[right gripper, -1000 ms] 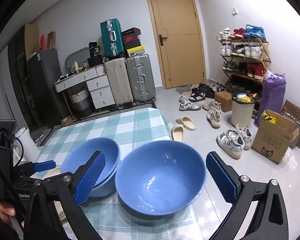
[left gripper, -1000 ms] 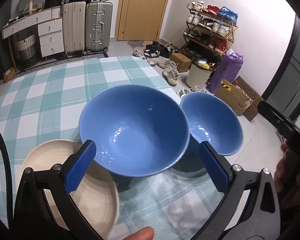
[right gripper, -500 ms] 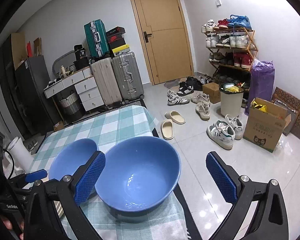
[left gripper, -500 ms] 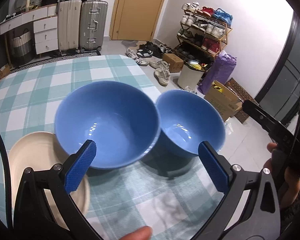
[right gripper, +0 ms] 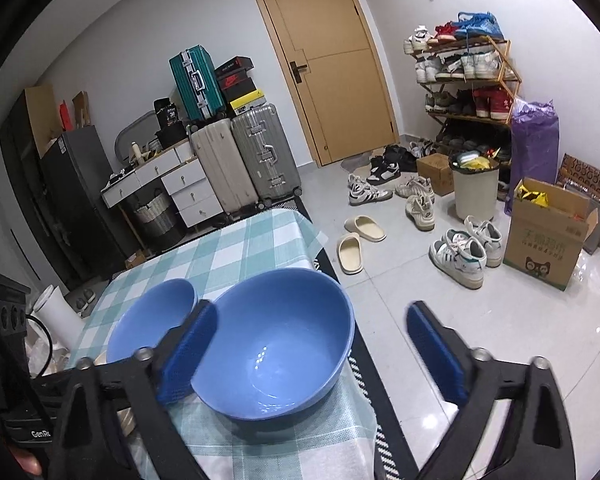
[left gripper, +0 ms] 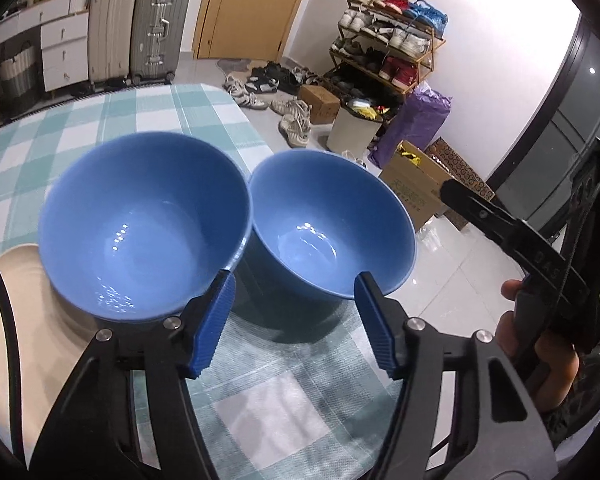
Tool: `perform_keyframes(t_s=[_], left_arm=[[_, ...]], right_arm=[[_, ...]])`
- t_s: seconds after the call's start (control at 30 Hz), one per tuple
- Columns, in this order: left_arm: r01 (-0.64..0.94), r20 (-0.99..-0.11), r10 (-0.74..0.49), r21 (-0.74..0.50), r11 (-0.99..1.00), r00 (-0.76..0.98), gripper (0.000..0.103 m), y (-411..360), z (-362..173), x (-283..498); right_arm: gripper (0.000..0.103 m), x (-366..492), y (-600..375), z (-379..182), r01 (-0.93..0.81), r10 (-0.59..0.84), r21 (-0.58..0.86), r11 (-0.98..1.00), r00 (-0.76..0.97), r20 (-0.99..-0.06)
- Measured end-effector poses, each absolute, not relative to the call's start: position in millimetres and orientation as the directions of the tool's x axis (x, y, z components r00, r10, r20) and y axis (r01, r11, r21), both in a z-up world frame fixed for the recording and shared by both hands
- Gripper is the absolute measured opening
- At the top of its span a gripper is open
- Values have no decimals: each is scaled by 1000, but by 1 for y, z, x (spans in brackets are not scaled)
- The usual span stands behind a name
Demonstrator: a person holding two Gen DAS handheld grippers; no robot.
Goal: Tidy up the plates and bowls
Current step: 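Move the open right gripper to the rim of the third blue bowl, then close the right gripper on the blue bowl rim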
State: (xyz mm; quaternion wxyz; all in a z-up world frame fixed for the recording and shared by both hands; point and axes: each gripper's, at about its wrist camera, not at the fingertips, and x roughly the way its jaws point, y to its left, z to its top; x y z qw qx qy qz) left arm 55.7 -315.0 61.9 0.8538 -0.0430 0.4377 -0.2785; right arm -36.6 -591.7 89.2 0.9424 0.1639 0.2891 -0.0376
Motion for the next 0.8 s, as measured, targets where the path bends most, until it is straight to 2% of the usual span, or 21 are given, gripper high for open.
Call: perform_keyframes(t_s=[0.17,0.3,0.43,0.53,0.8], left_arm=[[445,-737,-510,-312,839,444,59,-329,53,60],[425,-744,-504,-322,846,439,58,-334,46,65],[407,-751,-499,-332,851,432,56,-337,37,73],[403,-754,-499,-336,851,427,55,-339,33,77],[398,-761,-495,-336,854,420,50,-342,26,85]], right_arm=[[74,-26,-599,73,180,37,303,936,806,-591],[73,-20,-604,61,177,55,312,933,789,-613],[65,-13,-606,48,188,59,313,931,769,-636],[62,-9,-606,39,191,64,319,928,762,-644],[43,0,-603,25,182,83,330,926,755,-651]])
